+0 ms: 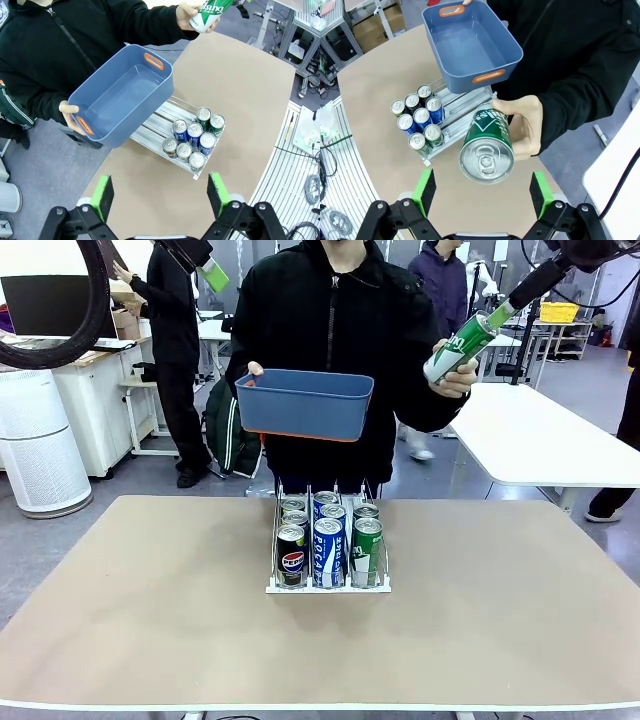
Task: Fill the beverage cans into the dispenser.
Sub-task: Pick up the Sprite handed by the human.
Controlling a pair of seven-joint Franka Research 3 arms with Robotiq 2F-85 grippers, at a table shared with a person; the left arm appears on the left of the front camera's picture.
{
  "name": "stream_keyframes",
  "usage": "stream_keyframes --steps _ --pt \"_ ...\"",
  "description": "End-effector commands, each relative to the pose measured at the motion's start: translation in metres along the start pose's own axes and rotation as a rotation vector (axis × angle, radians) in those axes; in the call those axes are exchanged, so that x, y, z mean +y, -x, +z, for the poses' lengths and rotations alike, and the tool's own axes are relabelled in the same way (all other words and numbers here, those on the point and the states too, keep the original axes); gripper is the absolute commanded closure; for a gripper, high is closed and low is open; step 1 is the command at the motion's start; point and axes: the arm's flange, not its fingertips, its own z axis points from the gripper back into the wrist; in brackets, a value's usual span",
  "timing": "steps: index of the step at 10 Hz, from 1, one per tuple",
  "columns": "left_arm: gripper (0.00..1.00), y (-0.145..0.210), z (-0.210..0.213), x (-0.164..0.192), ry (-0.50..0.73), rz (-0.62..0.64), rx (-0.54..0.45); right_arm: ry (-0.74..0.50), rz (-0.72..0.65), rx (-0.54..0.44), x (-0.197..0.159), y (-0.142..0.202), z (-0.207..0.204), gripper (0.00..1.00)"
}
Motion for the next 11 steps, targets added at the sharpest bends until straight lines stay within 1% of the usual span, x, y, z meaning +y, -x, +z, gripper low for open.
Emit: stream_keyframes --steps 1,6,11 --pt "0.00 0.000 0.000 0.001 0.008 0.007 -0.008 0.019 -0.021 -0.015 0.001 -0.004 -0.004 0.00" --pt "0.00 0.000 0.000 0.001 0.008 0.007 -0.008 -0.029 -0.037 -0.022 0.001 -0.006 -0.027 0.00" --pt "0.00 0.000 0.000 0.001 0.008 0.007 -0.008 -0.065 -0.042 -0.016 -0.004 -0.008 -0.041 0.00"
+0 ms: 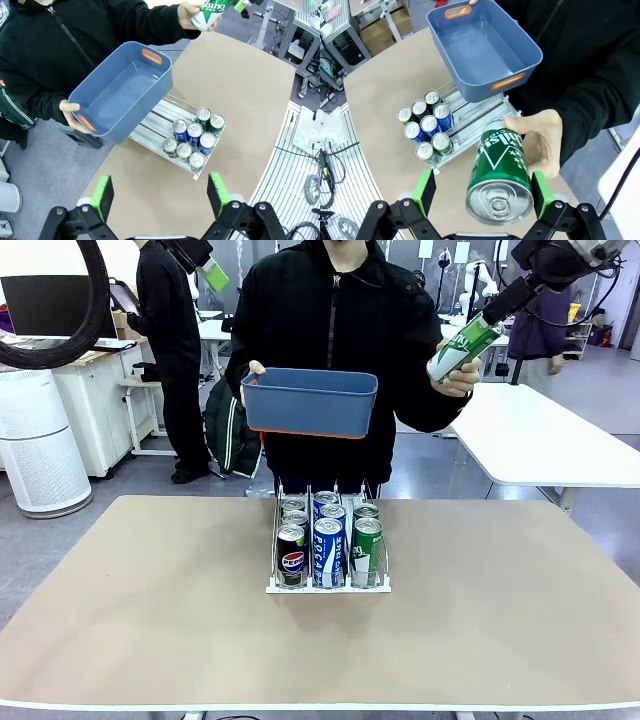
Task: Fill the beverage cans into the dispenser.
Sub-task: Pick up the Sprite handed by the human.
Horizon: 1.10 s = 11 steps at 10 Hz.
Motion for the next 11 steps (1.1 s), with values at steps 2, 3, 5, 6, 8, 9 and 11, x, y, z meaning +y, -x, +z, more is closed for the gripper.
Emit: stream_keyframes --steps 2,3,5,6,8,9,11 --pt "0.00 0.000 0.000 0.001 0.008 0.007 -0.008 -0.015 -0.004 -0.011 -0.003 -0.001 -0.007 0.00" --pt "0.00 0.000 0.000 0.001 0.008 0.007 -0.008 -0.019 -0.007 -0.011 -0.006 -0.001 -0.010 0.00" --pt "0.00 0.000 0.000 0.001 0.008 0.007 -0.008 -0.032 -0.026 -0.011 -0.010 -0.001 -0.015 0.00" --pt "0.00 0.000 0.000 0.001 0.008 0.007 -0.008 -0.002 0.005 -0.042 -0.013 0.000 -0.017 0.18" --pt "0.00 0.000 0.000 0.001 0.008 0.007 -0.008 -0.012 -0.004 -0.022 -0.013 0.001 -0.017 0.77" --pt "0.00 0.000 0.000 0.001 0.008 0.007 -0.008 -0.011 -0.005 -0.024 -0.013 0.001 -0.018 1.00" --pt "0.00 0.000 0.000 0.001 0.008 0.007 -0.008 -0.009 -0.004 -0.014 -0.013 0.002 -0.016 1.00"
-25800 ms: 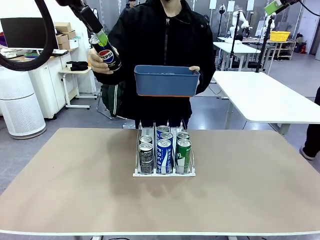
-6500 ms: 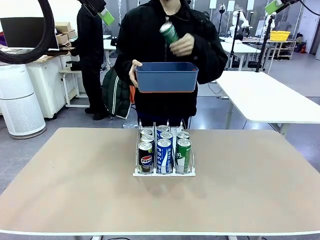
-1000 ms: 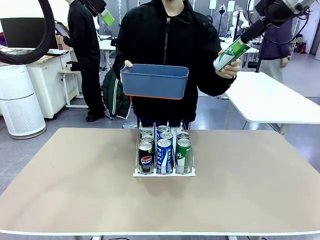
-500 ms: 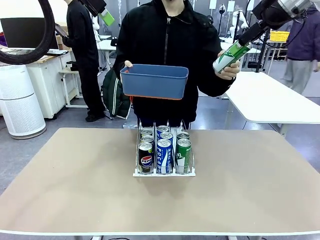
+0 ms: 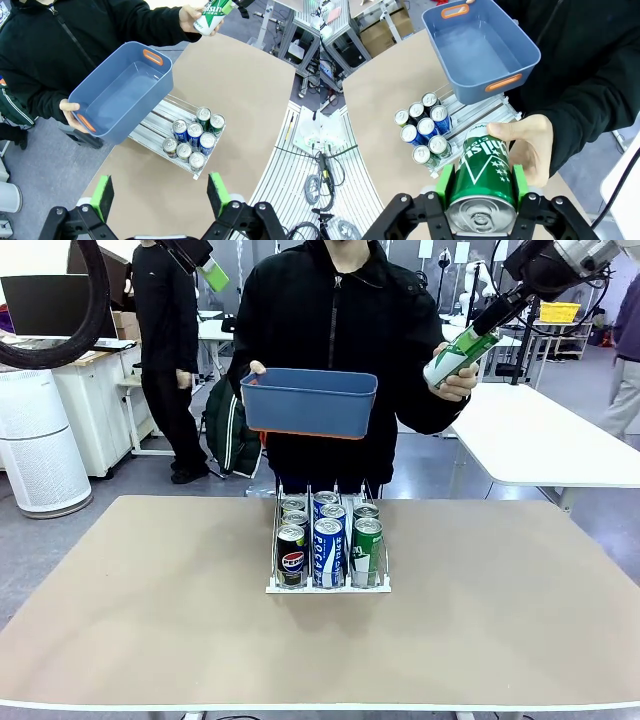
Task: Fill the beverage cans into the dispenser.
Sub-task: Pick up the Sprite handed by the human.
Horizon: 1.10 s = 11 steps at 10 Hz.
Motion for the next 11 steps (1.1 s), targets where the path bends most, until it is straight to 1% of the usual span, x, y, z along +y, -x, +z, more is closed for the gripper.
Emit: stream_keyframes --steps 1,2,7,8,11 --pt "0.00 0.0002 0.0001 0.0006 0.008 0.007 -0.008 -0.003 0.007 -0.005 -0.0020 0.0007 -0.0008 0.95" --pt "0.00 0.0002 0.0001 0.0006 0.008 0.007 -0.008 -0.004 0.003 0.000 -0.0014 0.0012 -0.0009 1.00" --pt "0.00 0.0002 0.0001 0.0006 0.008 0.007 -0.008 -0.021 0.017 0.007 -0.0010 0.0027 0.0006 1.00" --pt "0.00 0.0002 0.0001 0.0006 0.008 0.007 -0.008 -0.012 -0.008 0.000 0.0010 0.0011 0.0011 1.00" --pt "0.00 0.0002 0.0001 0.0006 0.008 0.007 -0.008 -0.001 0.000 0.002 -0.0009 0.0012 0.0004 1.00"
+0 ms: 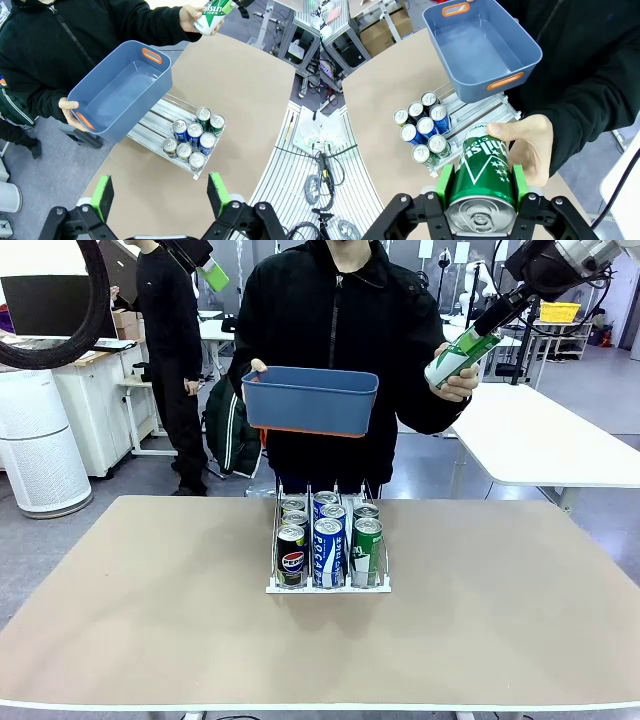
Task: Fill the beverage cans into the dispenser.
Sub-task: Place the picked Sprite in the line of the Automatic Can Dispenser with the same cans.
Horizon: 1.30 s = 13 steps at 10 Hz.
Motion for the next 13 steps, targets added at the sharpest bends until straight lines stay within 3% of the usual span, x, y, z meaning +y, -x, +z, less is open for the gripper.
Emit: stream_keyframes --steps 1,13 --pt "0.00 0.0002 0.0001 0.0006 0.008 0.007 -0.008 -0.001 0.001 0.000 0.0004 -0.0002 -0.0005 1.00" --pt "0.00 0.0002 0.0001 0.0006 0.008 0.007 -0.008 -0.001 0.001 0.000 0.0004 -0.0002 -0.0005 1.00"
